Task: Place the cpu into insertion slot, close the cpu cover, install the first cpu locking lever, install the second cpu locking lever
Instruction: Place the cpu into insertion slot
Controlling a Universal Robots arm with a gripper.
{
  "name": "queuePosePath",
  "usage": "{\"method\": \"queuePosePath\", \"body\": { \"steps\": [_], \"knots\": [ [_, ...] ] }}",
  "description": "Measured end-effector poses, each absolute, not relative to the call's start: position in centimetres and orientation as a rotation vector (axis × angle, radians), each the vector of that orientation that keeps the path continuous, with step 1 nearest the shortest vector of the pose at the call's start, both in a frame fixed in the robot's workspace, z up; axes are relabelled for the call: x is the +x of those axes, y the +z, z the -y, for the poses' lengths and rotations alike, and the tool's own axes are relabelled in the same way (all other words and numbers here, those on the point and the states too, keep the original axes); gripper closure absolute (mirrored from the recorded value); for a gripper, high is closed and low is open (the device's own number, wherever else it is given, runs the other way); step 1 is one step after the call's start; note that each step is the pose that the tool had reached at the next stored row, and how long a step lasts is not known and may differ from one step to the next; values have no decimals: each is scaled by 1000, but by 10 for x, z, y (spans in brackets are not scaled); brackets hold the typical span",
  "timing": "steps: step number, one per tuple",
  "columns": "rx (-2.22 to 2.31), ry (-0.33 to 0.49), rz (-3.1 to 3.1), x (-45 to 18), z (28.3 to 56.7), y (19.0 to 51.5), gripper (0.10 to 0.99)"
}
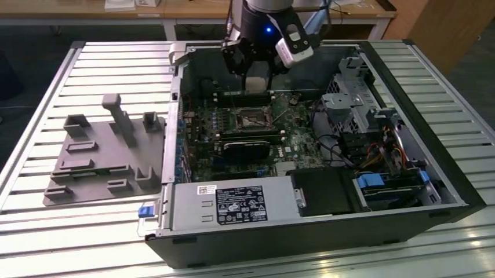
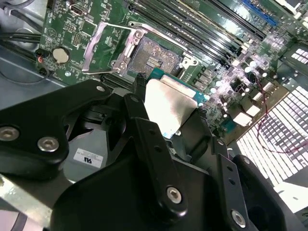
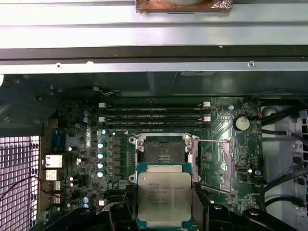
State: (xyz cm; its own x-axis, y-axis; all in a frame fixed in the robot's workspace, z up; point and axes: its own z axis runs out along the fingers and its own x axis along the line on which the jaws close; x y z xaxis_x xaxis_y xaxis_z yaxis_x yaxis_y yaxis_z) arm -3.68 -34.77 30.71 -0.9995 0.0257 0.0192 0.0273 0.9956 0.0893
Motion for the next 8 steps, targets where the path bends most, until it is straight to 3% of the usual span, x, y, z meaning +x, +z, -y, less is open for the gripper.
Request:
{"method": "queuePosePath", "body": {
  "steps": [8],
  "knots": [
    [-181, -141, 3119, -37, 348, 300, 549]
  ]
}}
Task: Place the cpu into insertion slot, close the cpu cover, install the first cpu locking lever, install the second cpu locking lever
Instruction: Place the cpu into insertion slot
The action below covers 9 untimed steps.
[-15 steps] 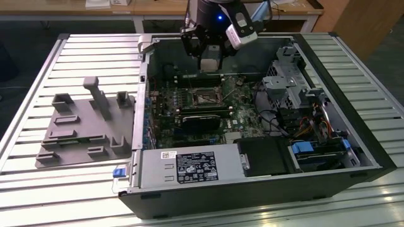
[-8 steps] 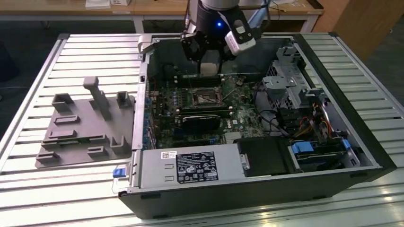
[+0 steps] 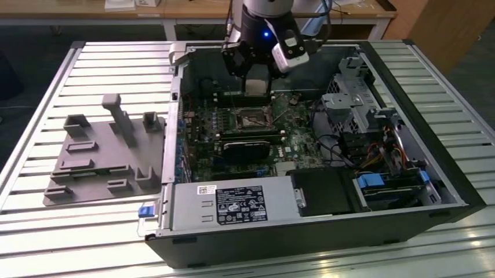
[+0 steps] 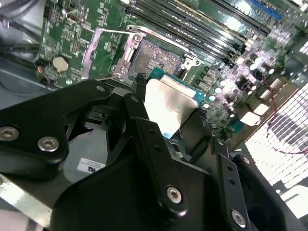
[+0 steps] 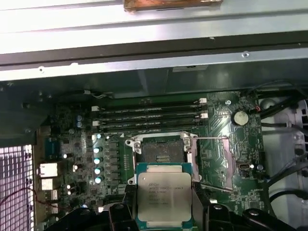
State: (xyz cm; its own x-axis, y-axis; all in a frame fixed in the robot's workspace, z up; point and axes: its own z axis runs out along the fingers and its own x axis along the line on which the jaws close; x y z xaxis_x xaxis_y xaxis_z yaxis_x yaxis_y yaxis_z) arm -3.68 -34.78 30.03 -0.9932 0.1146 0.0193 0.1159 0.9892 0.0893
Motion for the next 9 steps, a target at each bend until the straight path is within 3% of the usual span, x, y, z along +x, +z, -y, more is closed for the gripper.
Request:
{"method": "queuePosePath", "body": {
  "steps": [9],
  "knots": [
    [-436, -143, 3101, -37, 348, 296, 549]
  ]
}}
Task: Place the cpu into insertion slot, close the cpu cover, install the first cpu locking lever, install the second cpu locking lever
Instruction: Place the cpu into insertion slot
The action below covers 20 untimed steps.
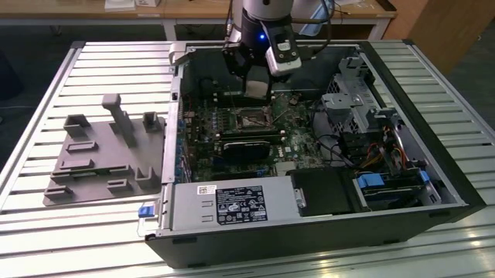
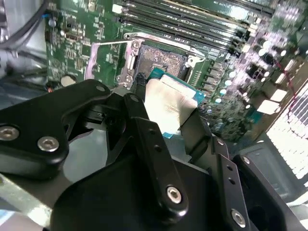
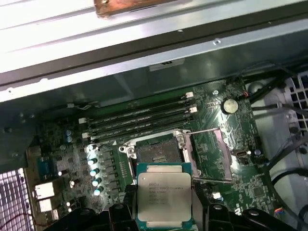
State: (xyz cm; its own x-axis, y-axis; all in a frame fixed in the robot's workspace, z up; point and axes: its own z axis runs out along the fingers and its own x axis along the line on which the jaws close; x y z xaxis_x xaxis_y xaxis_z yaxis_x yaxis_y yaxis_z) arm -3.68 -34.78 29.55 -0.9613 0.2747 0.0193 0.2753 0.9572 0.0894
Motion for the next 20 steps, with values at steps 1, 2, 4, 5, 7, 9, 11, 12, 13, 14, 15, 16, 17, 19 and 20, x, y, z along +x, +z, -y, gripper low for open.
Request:
{"method": "queuePosePath", "body": {
  "steps": [1, 2, 4, 5, 7, 9, 11, 12, 13, 14, 15, 16, 17, 19, 20],
  "knots": [
    [-465, -143, 3098, -37, 348, 295, 549],
    [-494, -143, 3094, -37, 348, 294, 549],
    [-552, -143, 3086, -37, 348, 293, 549],
    [-580, -144, 3082, -37, 348, 293, 549],
    [-635, -143, 3073, -37, 348, 292, 549],
    [-692, -144, 3062, -37, 348, 291, 549],
    [-748, -144, 3051, -37, 348, 290, 549],
    [-776, -144, 3044, -37, 348, 289, 549],
    [-804, -144, 3038, -37, 348, 289, 549],
    [-831, -144, 3031, -37, 348, 288, 549],
    [-858, -144, 3025, -37, 348, 288, 549],
    [-888, -144, 3017, -37, 348, 287, 549],
    [-915, -144, 3010, -37, 348, 286, 549],
    [-970, -143, 2994, -37, 348, 285, 549],
    [-997, -143, 2986, -37, 348, 285, 549]
  ]
}}
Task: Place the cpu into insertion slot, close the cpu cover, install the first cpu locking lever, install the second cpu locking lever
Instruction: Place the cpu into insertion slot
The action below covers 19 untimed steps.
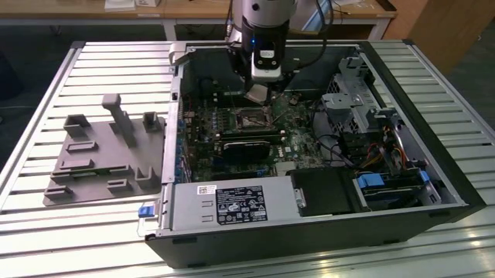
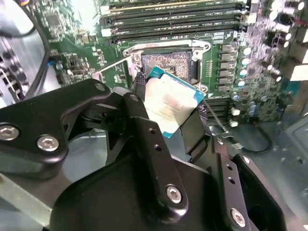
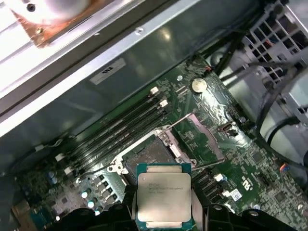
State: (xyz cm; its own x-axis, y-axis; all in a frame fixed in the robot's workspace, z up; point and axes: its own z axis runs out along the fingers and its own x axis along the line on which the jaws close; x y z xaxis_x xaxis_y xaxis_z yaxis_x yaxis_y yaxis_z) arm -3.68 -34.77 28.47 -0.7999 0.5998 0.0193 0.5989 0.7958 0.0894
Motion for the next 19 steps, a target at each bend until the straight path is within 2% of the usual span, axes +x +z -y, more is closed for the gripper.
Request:
{"method": "queuePosePath", "body": {
  "steps": [19],
  "knots": [
    [1479, 137, -2740, -37, 348, 270, 549]
  ]
}}
